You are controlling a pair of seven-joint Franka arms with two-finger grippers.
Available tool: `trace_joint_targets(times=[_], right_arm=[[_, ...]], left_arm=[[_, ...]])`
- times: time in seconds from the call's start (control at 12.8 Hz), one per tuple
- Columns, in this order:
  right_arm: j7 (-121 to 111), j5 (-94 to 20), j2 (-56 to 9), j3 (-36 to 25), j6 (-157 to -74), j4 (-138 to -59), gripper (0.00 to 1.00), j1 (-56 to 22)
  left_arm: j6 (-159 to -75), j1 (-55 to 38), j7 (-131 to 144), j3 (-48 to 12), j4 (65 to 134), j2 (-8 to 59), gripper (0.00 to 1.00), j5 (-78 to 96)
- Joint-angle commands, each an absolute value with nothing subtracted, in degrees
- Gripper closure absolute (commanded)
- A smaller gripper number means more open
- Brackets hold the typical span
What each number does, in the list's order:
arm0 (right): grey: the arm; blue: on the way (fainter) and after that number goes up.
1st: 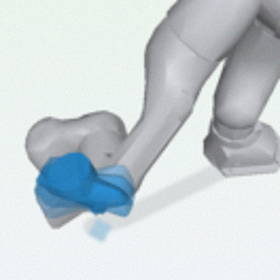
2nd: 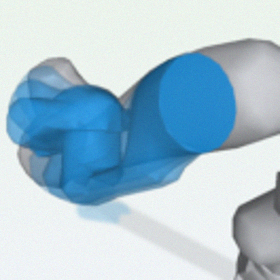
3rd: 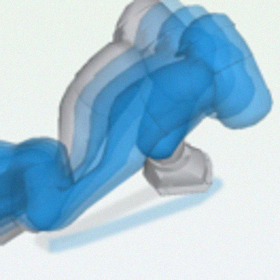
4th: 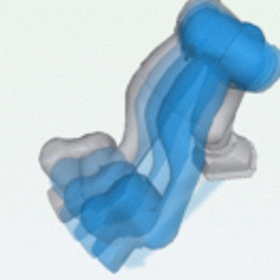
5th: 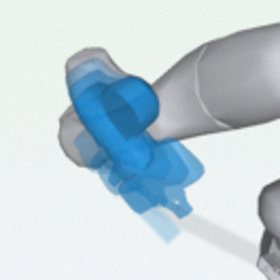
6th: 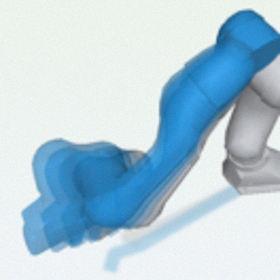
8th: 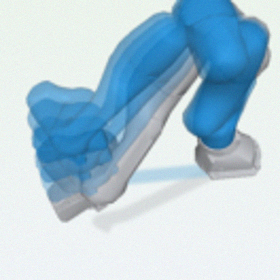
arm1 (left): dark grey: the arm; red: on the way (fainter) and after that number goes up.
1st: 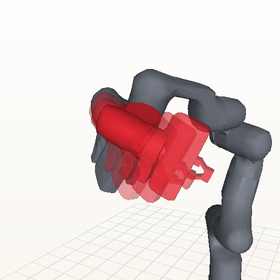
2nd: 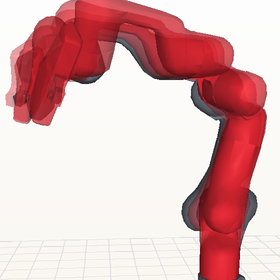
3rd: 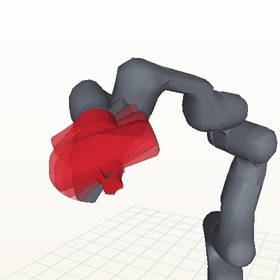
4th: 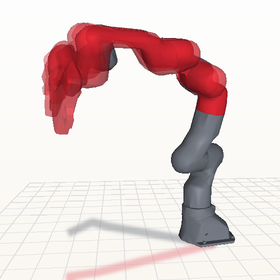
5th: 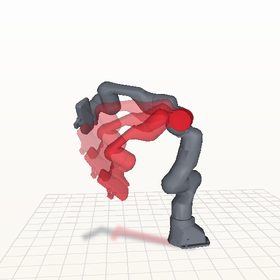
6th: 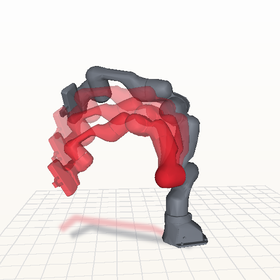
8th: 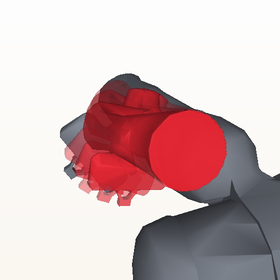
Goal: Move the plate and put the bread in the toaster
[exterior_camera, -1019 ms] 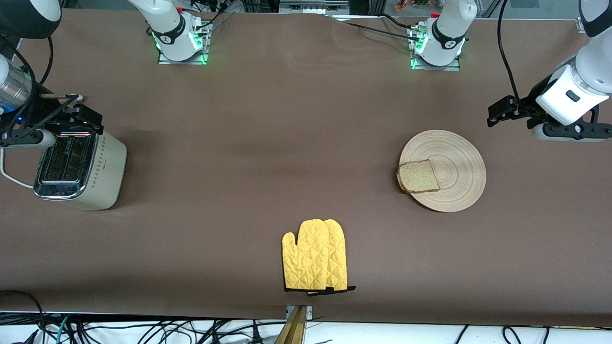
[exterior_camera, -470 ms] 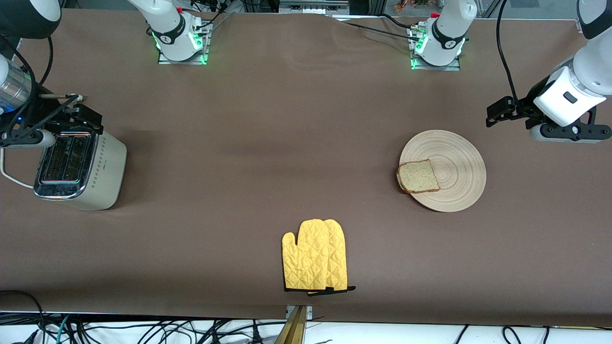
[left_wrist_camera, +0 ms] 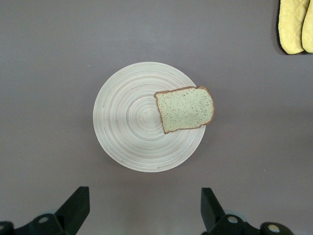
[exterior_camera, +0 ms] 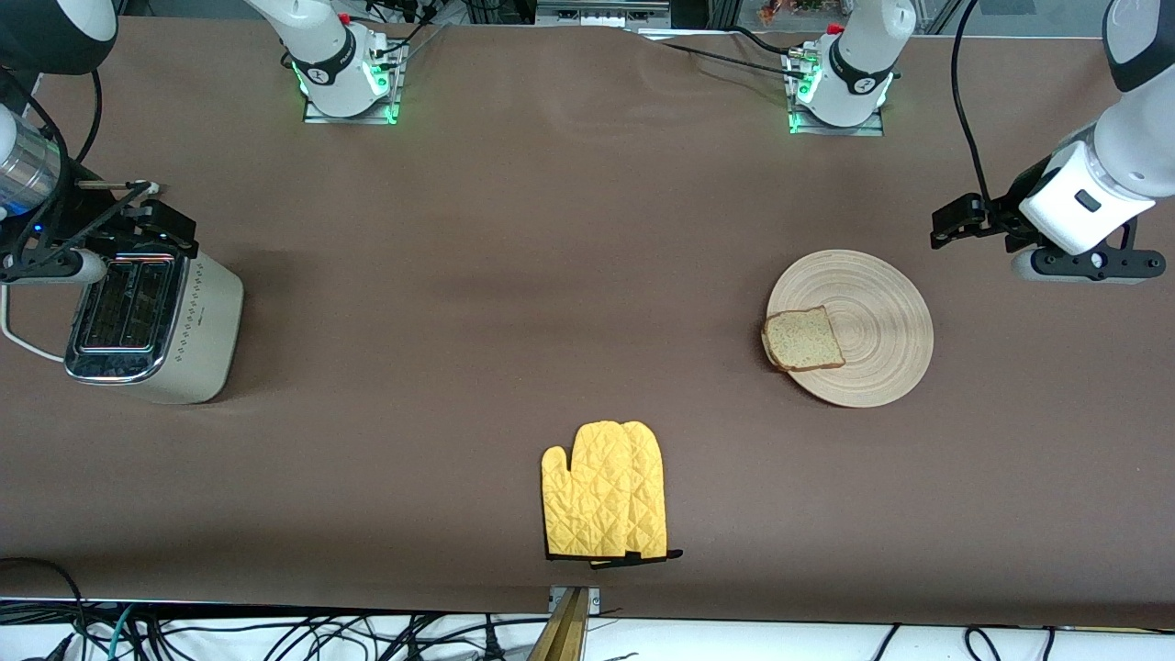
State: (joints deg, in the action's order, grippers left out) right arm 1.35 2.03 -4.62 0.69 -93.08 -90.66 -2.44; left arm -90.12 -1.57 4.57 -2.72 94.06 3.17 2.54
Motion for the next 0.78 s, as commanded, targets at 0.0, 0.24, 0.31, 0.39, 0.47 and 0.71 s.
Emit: trace_joint_targets(times=[0.0,0.24,0.31,0.39,0.47,0.71], right_arm=[[0.6,1.4,-4.7,0.8,-92.9,-89.8,0.00,-2.2],[0.6,1.3,-4.7,0.8,-92.9,-89.8,0.00,-2.2],[0.6,1.3,-4.7,0.8,-92.9,-89.8,0.00,-2.2],[0.6,1.3,-4.7,0.7,-92.9,-89.8,0.00,-2.2],[0.6,1.3,-4.7,0.8,-92.9,-89.8,0.00,-2.2],[0.6,1.3,-4.7,0.7,-92.9,-89.8,0.00,-2.2]], left_arm=[[-88.9,-1.3,4.8,-2.8,92.3,4.0,0.00,2.5],[-88.9,-1.3,5.4,-2.8,92.3,4.0,0.00,2.5],[-88.9,-1.3,5.4,-2.8,92.4,4.0,0.00,2.5],[-88.9,-1.3,5.0,-2.8,92.4,4.0,0.00,2.5],[-88.9,-1.1,4.6,-2.6,92.4,4.0,0.00,3.1],[-89.0,-0.1,4.4,-2.5,92.4,4.0,0.00,3.3]])
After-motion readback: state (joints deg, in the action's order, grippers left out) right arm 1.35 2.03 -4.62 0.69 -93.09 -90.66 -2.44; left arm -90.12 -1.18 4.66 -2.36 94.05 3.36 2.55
